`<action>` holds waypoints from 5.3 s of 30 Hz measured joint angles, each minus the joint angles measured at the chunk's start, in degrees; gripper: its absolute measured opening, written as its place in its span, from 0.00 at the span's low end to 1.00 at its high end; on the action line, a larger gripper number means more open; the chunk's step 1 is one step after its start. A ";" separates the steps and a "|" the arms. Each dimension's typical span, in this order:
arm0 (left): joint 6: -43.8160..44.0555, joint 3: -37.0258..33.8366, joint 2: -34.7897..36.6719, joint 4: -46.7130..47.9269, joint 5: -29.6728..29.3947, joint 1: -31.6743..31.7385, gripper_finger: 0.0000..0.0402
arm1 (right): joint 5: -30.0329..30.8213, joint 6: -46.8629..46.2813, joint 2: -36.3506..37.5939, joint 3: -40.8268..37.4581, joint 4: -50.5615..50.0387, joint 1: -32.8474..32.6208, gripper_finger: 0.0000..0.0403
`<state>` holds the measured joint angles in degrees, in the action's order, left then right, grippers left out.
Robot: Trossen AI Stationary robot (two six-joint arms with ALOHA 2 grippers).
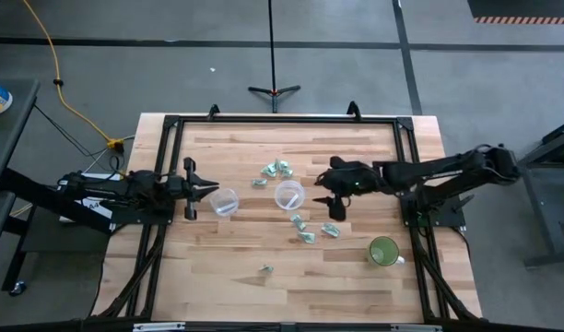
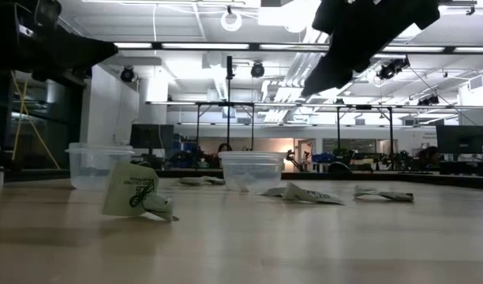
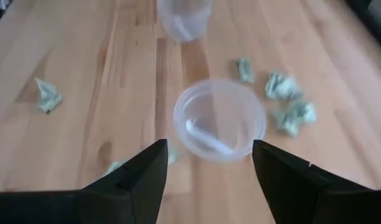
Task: Pick and place Stevia / Truvia into bins
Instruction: Put the white stevia packet into the right transparent container
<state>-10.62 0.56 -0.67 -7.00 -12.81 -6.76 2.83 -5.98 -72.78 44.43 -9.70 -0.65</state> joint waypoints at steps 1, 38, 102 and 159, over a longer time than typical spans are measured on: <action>-0.37 0.00 0.00 -0.04 -0.01 0.01 0.20 | -0.01 -1.82 -0.68 0.68 -1.86 -0.34 0.55; -1.00 0.00 0.02 4.15 0.03 0.01 0.20 | -2.99 -19.58 -21.37 3.10 -13.16 -9.37 0.35; -0.93 0.00 0.00 4.13 0.07 0.00 0.20 | -2.89 -0.22 -21.51 18.40 -6.80 -10.40 0.55; -0.88 0.00 0.01 4.19 0.07 0.01 0.20 | -0.29 6.17 -27.78 18.51 0.33 6.09 0.08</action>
<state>-11.51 0.56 -0.66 -2.81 -12.73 -6.75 2.54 0.19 -100.55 62.94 -9.38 5.44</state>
